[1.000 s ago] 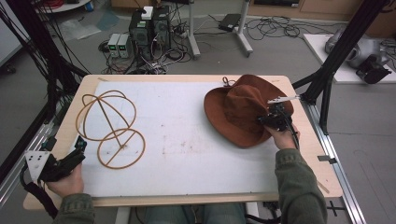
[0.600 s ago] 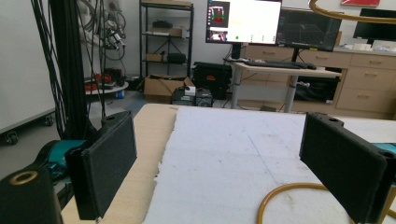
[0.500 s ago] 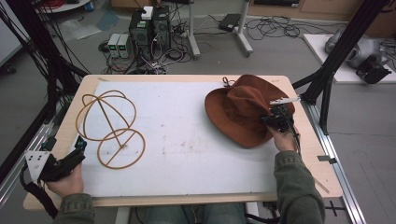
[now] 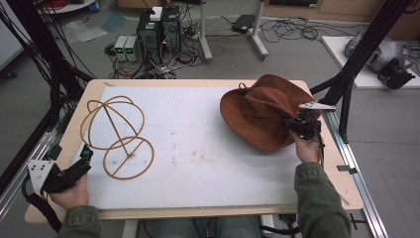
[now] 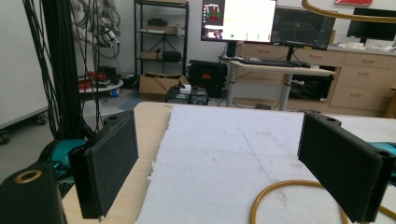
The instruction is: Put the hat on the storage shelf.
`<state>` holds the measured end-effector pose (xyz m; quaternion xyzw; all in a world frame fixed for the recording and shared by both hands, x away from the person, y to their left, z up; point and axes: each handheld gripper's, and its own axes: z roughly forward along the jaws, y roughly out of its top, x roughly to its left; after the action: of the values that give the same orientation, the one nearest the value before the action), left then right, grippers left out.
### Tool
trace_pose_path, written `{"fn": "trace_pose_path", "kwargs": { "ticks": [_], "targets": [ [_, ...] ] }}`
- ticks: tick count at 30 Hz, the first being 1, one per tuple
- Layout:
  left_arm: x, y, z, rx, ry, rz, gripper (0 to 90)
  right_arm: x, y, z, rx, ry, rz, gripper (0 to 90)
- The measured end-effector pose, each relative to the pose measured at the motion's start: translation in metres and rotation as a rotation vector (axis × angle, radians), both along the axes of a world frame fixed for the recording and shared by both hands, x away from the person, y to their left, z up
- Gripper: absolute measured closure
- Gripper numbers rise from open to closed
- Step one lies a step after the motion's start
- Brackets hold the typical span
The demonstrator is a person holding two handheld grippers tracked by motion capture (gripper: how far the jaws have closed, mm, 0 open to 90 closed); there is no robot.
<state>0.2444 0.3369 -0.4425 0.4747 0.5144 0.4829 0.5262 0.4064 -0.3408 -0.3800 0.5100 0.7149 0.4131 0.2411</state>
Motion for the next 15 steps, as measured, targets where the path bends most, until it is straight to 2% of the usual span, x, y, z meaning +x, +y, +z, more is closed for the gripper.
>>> {"fn": "trace_pose_path", "kwargs": {
  "ticks": [5,6,7,9,10,15],
  "targets": [
    [0.000,-0.001,0.000,-0.003,-0.002,-0.002,13.2,-0.012,-0.007,0.014,0.064,-0.115,0.000,90.0],
    [0.000,-0.001,0.000,-0.003,-0.002,-0.002,13.1,-0.012,-0.007,0.014,0.064,-0.115,0.000,90.0],
    [0.000,-0.001,0.000,-0.001,-0.002,-0.002,13.1,-0.017,-0.008,0.022,0.084,-0.150,0.003,90.0],
    [0.000,-0.001,0.000,0.002,0.000,-0.003,13.1,-0.021,-0.009,0.028,0.095,-0.182,0.011,90.0],
    [0.000,-0.001,0.000,0.002,-0.001,-0.002,13.1,-0.023,-0.008,0.033,0.124,-0.192,0.014,90.0],
    [0.000,-0.001,0.000,0.001,-0.001,-0.001,13.0,-0.029,0.000,0.054,0.142,-0.254,0.044,90.0]
  ]
}}
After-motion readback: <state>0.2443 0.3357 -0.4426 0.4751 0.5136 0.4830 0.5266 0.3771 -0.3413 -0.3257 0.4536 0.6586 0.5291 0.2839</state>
